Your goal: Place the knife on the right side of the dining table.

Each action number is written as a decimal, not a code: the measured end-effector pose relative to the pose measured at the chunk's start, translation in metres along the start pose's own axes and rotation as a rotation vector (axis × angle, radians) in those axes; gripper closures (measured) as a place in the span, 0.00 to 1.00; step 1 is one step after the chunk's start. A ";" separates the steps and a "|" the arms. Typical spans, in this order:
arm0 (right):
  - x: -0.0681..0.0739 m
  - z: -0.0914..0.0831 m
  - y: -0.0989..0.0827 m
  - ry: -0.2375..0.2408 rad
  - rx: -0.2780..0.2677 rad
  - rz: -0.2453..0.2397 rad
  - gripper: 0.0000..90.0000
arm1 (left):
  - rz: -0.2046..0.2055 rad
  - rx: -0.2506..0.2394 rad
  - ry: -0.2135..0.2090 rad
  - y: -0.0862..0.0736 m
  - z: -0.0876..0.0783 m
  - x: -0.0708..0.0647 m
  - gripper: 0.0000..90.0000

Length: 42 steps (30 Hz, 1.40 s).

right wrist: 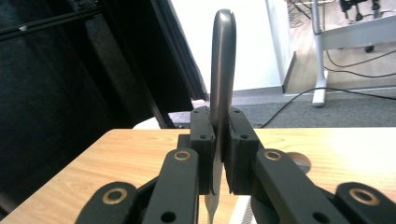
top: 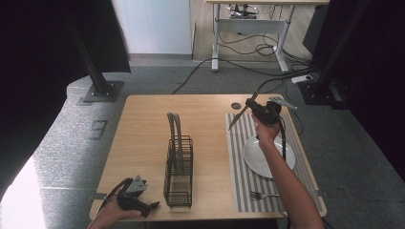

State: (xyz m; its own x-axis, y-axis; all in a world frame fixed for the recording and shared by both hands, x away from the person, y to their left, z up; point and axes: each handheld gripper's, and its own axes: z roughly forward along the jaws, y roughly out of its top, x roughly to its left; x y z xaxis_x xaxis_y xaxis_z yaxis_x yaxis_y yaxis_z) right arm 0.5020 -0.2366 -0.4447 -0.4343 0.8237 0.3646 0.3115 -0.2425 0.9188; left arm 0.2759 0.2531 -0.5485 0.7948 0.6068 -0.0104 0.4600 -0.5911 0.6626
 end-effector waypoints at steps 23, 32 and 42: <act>-0.030 0.008 -0.004 -0.048 -0.021 0.067 0.92 | 0.000 0.000 0.000 0.000 0.000 0.000 0.00; -0.041 0.005 -0.007 -0.069 -0.024 0.101 0.92 | -0.001 0.000 0.000 0.000 0.000 0.000 0.00; -0.047 0.002 -0.006 -0.083 -0.015 0.095 0.91 | -0.001 0.000 0.001 0.000 0.000 0.000 0.00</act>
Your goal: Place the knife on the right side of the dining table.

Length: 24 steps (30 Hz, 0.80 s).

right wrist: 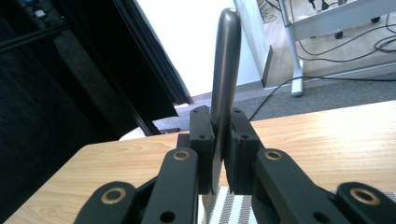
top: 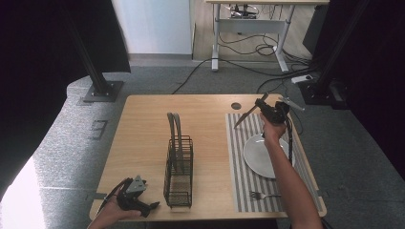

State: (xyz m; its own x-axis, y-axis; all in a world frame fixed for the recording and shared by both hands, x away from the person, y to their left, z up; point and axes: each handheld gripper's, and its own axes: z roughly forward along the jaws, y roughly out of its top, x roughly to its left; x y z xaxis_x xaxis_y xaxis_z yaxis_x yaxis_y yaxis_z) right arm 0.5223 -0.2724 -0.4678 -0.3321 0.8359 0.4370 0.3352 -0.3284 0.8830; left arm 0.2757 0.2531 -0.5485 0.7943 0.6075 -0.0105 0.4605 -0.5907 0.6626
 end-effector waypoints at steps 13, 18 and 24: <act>-0.015 -0.004 0.001 -0.061 0.037 -0.005 0.88 | 0.000 0.000 0.000 0.000 0.000 0.000 0.00; -0.019 -0.004 0.001 -0.080 0.048 -0.006 0.87 | 0.000 0.000 0.000 0.000 0.000 0.000 0.00; -0.025 -0.004 0.000 -0.106 0.061 0.002 0.85 | -0.001 0.000 0.000 0.000 0.000 0.000 0.00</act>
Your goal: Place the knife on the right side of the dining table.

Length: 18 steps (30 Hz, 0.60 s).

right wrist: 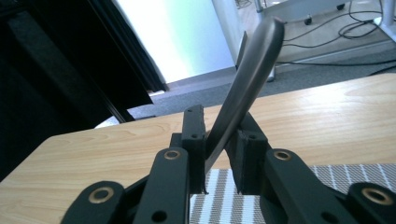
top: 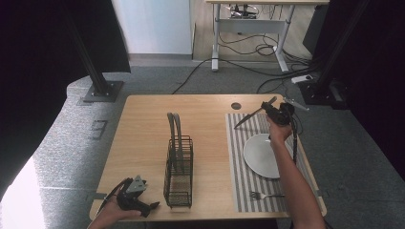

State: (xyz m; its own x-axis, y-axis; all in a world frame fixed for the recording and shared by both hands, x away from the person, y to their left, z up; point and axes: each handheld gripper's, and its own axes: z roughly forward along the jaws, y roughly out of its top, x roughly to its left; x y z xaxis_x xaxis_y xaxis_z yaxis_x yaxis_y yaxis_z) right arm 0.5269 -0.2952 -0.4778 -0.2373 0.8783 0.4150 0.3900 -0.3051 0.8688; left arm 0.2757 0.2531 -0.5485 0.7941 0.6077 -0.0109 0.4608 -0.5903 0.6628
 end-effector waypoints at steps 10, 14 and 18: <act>-0.015 0.002 -0.003 -0.041 0.031 0.029 0.82 | 0.000 0.000 0.000 0.000 0.000 0.000 0.00; -0.021 0.003 -0.005 -0.065 0.054 0.031 0.79 | 0.000 0.000 0.000 0.000 0.000 0.000 0.00; -0.029 0.004 -0.009 -0.072 0.064 0.057 0.77 | 0.000 0.000 0.000 0.000 0.000 0.000 0.00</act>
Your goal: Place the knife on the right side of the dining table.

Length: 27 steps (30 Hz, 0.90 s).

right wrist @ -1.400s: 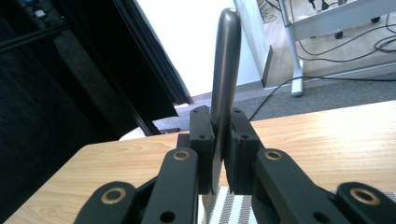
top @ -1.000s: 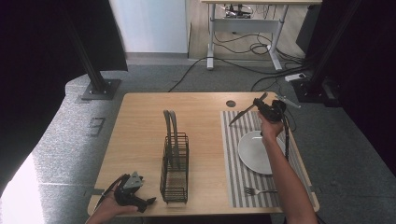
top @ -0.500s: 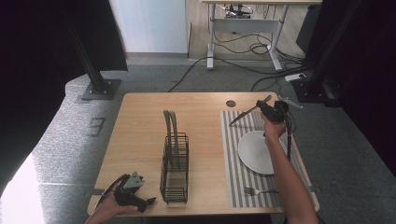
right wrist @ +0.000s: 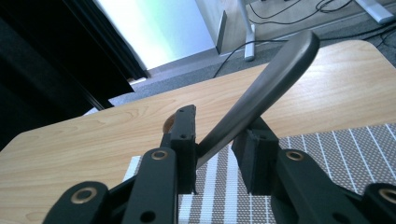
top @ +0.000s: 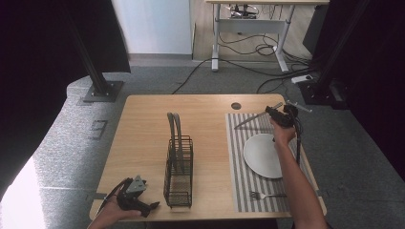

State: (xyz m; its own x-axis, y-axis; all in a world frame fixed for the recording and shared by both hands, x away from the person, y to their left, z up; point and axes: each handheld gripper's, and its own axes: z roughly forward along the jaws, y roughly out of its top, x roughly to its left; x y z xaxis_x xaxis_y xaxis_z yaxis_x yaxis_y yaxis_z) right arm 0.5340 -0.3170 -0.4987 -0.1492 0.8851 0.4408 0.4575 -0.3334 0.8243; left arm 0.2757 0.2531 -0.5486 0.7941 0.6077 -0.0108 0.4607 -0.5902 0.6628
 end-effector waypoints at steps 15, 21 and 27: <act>-0.024 0.005 -0.012 -0.027 0.060 0.099 0.72 | 0.000 0.000 0.000 0.000 0.000 0.000 0.00; -0.026 0.006 -0.014 -0.039 0.073 0.102 0.70 | 0.000 0.000 0.000 0.000 0.000 0.000 0.00; -0.029 0.008 -0.016 -0.048 0.088 0.112 0.69 | 0.000 0.000 0.000 0.000 0.000 0.000 0.00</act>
State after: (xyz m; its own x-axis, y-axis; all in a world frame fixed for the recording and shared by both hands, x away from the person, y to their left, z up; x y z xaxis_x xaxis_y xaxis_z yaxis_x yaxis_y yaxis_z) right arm 0.5378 -0.3345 -0.5273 -0.0519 0.8589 0.5096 0.5447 -0.4033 0.7353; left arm 0.2757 0.2531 -0.5485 0.7941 0.6077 -0.0107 0.4608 -0.5904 0.6627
